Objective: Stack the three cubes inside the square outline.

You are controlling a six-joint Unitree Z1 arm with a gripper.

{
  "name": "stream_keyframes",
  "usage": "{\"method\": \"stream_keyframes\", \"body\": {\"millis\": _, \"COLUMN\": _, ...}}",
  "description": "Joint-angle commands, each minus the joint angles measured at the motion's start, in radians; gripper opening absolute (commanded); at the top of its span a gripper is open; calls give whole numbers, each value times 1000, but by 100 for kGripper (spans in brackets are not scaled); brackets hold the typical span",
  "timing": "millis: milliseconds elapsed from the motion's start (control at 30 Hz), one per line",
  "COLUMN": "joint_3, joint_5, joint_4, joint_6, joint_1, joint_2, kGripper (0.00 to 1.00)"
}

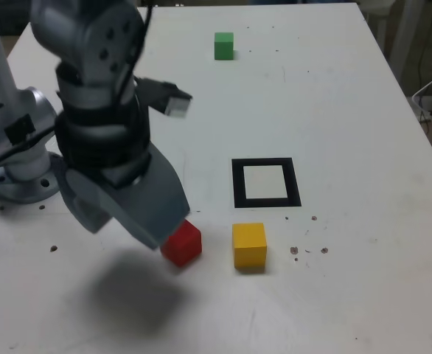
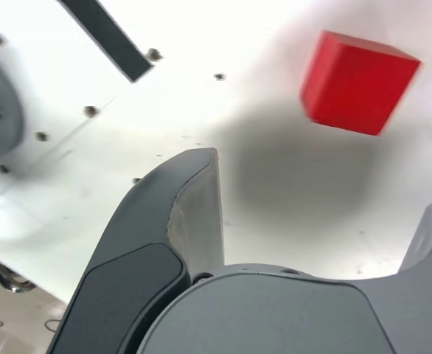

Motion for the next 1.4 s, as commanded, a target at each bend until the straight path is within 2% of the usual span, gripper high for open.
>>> {"method": "stream_keyframes", "body": {"millis": 0, "joint_3": -5, "joint_5": 0, "joint_4": -16, "joint_6": -1, "joint_1": -4, "joint_2": 29, "kGripper": 95}}
{"method": "stream_keyframes", "body": {"millis": 333, "joint_3": -8, "joint_5": 57, "joint_4": -61, "joint_6": -3, "joint_1": 11, "joint_2": 116, "kGripper": 94}}
{"method": "stream_keyframes", "body": {"millis": 567, "joint_3": 1, "joint_5": 62, "joint_4": -97, "joint_6": -2, "joint_1": 25, "joint_2": 158, "kGripper": 91}}
{"method": "stream_keyframes", "body": {"millis": 967, "joint_3": 9, "joint_5": 117, "joint_4": -74, "joint_6": -37, "joint_1": 30, "joint_2": 165, "kGripper": 75}}
{"method": "stream_keyframes", "body": {"millis": 1233, "joint_3": 7, "joint_5": 118, "joint_4": -100, "joint_6": -42, "joint_1": 30, "joint_2": 159, "kGripper": 69}}
{"method": "stream_keyframes", "body": {"millis": 1367, "joint_3": 9, "joint_5": 114, "joint_4": -108, "joint_6": -42, "joint_1": 30, "joint_2": 159, "kGripper": 61}}
